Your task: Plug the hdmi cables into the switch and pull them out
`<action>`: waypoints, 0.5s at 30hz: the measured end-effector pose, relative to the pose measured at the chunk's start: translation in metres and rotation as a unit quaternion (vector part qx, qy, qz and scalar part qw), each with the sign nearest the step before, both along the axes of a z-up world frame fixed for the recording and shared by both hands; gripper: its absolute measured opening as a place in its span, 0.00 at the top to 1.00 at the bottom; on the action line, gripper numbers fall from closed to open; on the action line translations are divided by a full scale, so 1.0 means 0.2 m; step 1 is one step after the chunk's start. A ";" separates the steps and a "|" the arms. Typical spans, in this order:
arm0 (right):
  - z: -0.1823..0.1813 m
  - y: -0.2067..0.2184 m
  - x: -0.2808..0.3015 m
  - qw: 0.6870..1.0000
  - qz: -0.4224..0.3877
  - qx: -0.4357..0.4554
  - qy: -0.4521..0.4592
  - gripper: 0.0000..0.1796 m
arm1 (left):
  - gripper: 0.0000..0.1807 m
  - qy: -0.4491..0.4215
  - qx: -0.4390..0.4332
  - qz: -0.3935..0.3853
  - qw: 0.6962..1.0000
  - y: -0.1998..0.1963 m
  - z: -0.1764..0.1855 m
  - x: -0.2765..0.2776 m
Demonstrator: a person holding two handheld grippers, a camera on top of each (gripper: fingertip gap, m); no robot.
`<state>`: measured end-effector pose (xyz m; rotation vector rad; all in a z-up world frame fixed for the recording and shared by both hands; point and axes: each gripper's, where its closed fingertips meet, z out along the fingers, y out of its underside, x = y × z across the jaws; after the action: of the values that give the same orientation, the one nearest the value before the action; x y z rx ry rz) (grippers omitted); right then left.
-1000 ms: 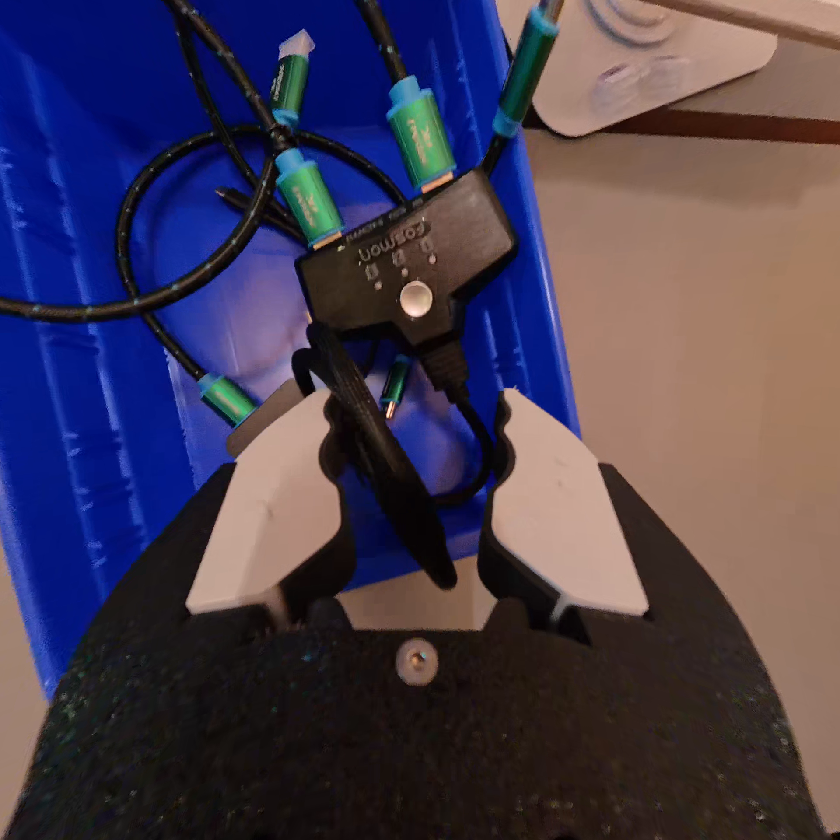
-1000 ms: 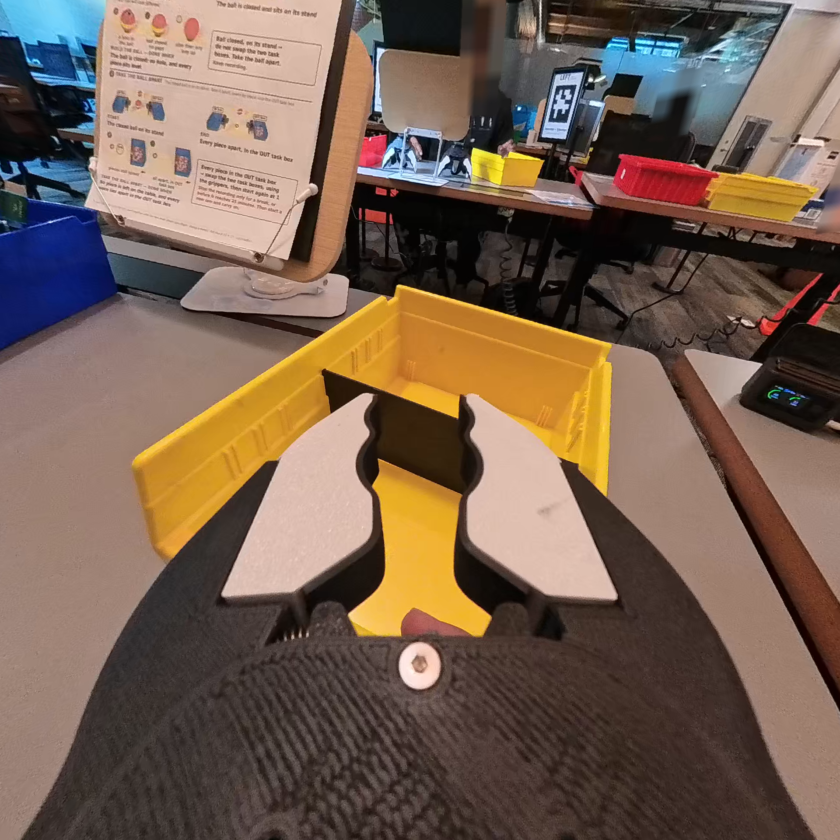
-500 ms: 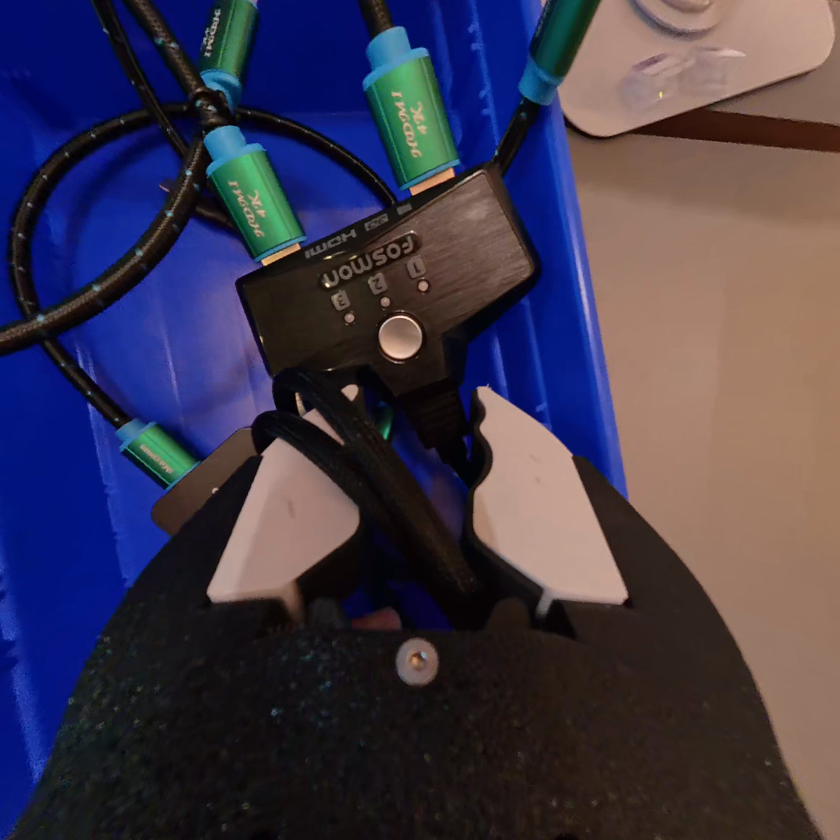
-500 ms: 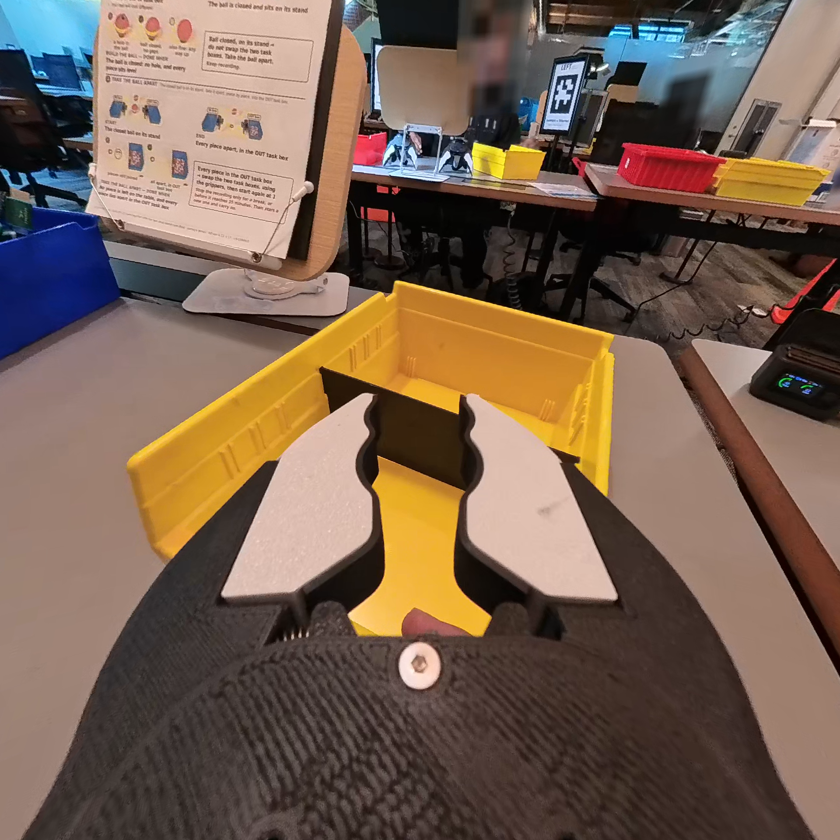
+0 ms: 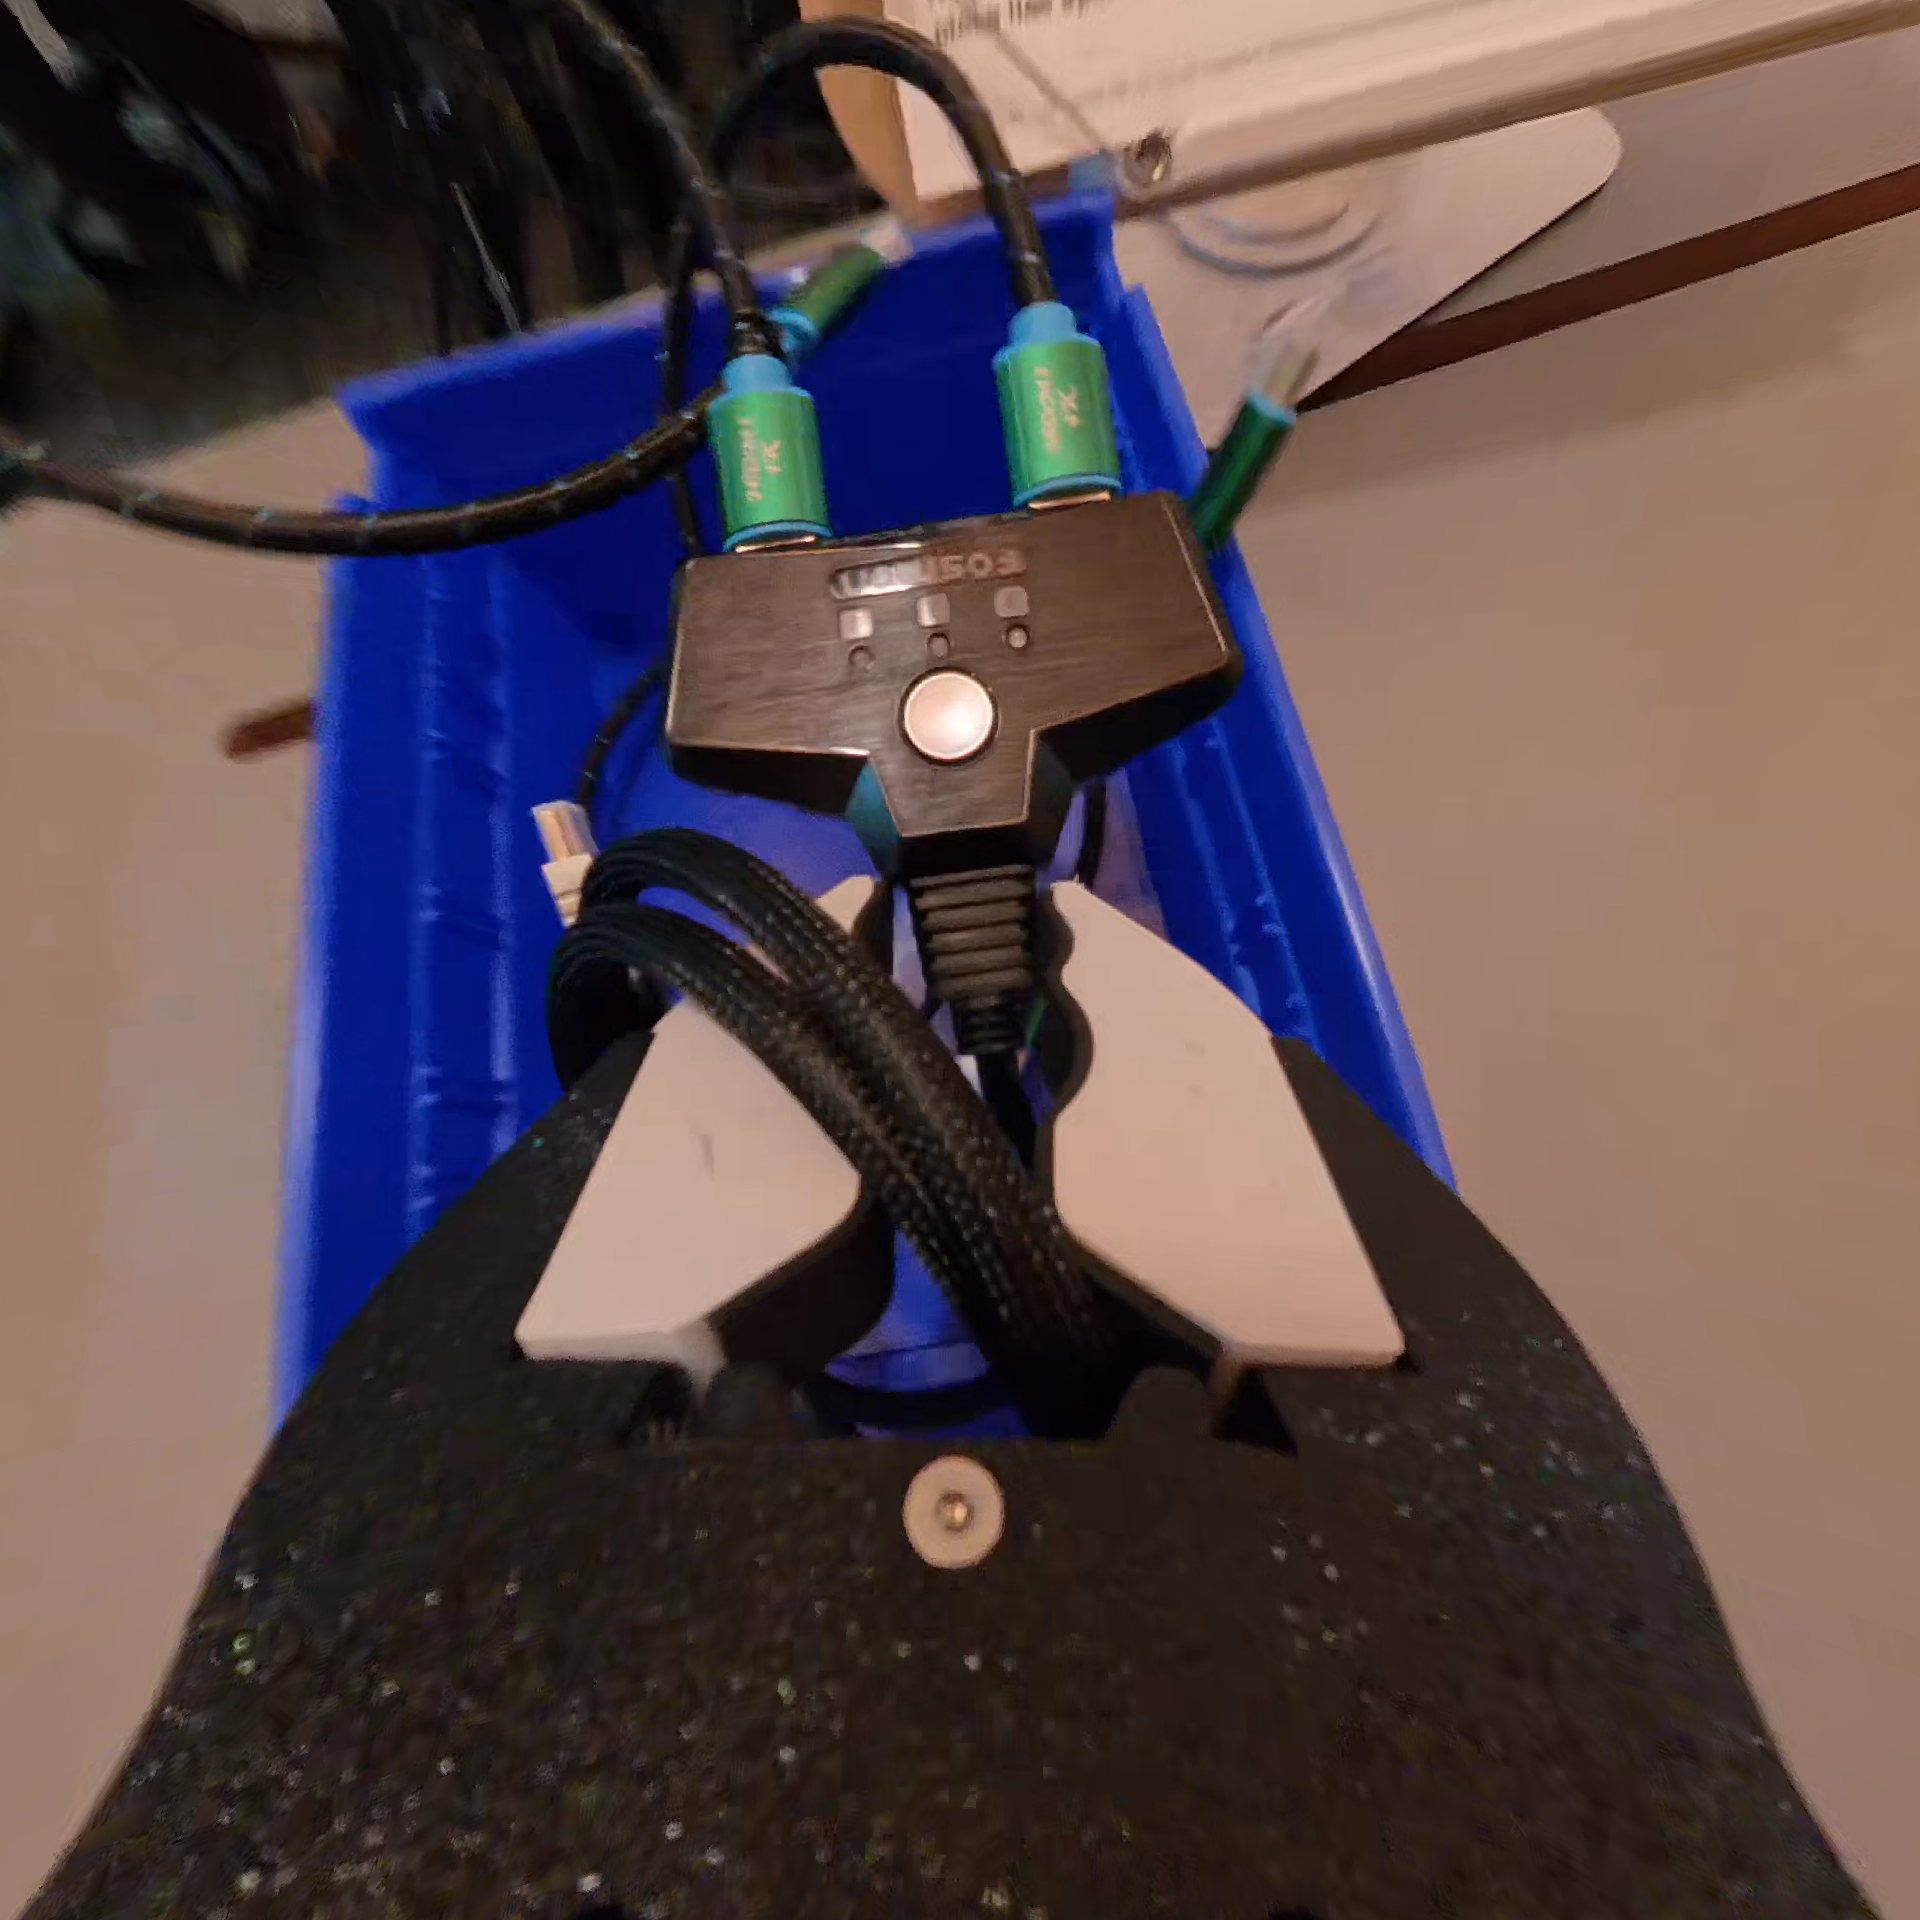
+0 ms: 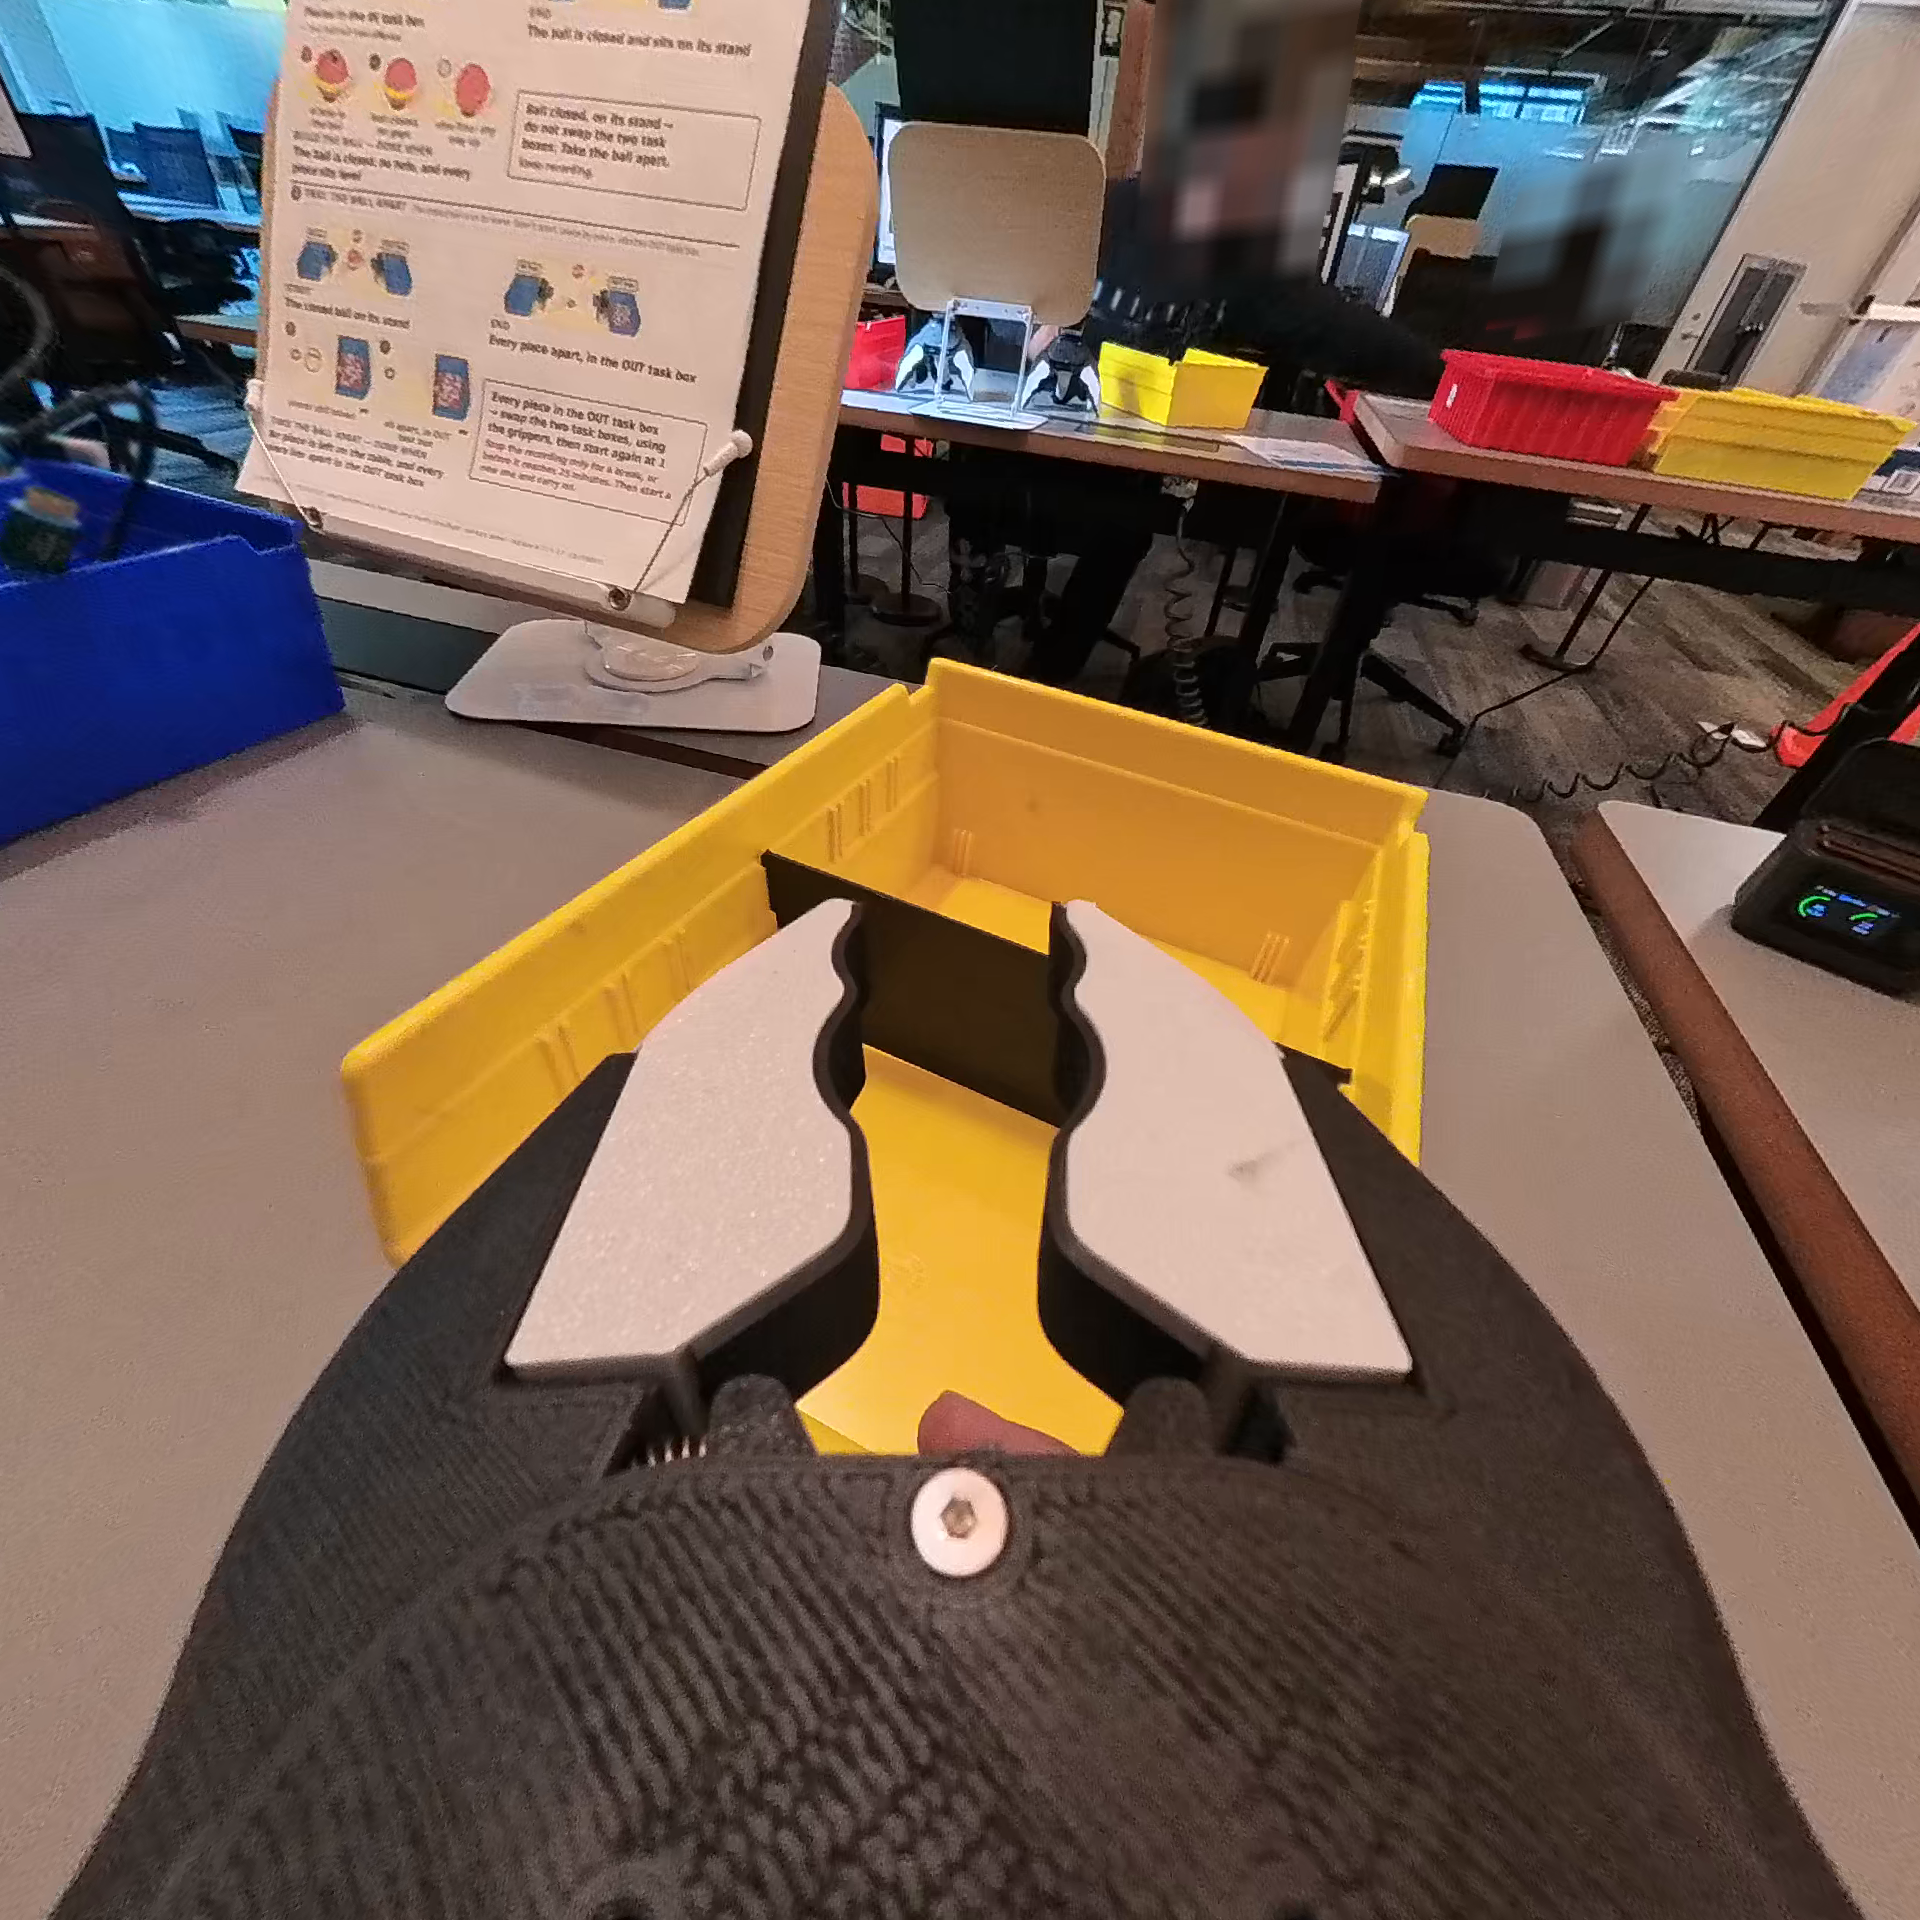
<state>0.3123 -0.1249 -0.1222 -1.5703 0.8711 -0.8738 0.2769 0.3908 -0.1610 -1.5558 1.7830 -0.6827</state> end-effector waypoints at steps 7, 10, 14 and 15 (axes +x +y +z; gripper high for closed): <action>0.01 0.05 -0.01 1.000 0.011 -0.008 -0.003 0.82 | 0.88 -0.088 0.094 -0.040 0.991 0.02 0.30 -0.11; 0.02 0.08 -0.02 1.000 0.017 -0.011 -0.007 0.82 | 0.88 -0.129 0.097 -0.049 0.986 0.00 0.46 -0.16; 0.04 0.11 -0.04 0.999 0.029 -0.009 -0.012 0.82 | 0.88 -0.166 0.102 -0.099 0.976 -0.11 0.68 -0.24; 0.05 0.12 -0.05 0.999 0.036 -0.006 -0.017 0.81 | 0.88 -0.169 0.097 -0.118 0.974 -0.15 0.72 -0.26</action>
<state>0.3024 -0.1001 -0.1119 -1.5825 0.7819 -0.8543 0.2253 0.3609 -0.0167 -1.0388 1.7280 -0.8046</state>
